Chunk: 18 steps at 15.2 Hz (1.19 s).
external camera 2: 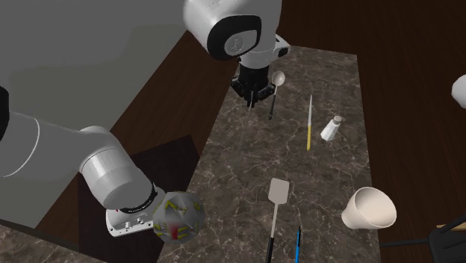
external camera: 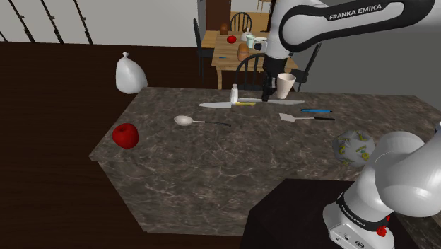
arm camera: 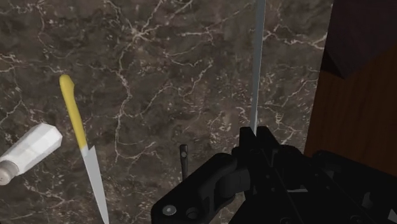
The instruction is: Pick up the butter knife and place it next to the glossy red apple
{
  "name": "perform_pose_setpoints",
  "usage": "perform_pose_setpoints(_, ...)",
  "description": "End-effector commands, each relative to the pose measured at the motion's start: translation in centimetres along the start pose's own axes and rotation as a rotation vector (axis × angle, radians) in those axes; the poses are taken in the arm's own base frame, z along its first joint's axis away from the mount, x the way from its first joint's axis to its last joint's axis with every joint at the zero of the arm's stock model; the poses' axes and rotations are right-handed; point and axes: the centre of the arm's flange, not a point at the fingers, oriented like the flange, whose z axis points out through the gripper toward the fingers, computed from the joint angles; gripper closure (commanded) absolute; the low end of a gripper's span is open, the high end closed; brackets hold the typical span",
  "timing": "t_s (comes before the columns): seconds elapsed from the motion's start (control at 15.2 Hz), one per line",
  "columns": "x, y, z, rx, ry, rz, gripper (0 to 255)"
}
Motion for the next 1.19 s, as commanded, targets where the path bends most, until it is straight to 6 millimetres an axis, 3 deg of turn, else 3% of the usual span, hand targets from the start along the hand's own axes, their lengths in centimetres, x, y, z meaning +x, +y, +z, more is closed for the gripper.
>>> perform_pose_setpoints(0.0,2.6,-0.1,0.0,0.000,0.000,0.000,255)
perform_pose_setpoints(1.12,25.0,-0.3,1.1,0.000,0.000,0.000,255)
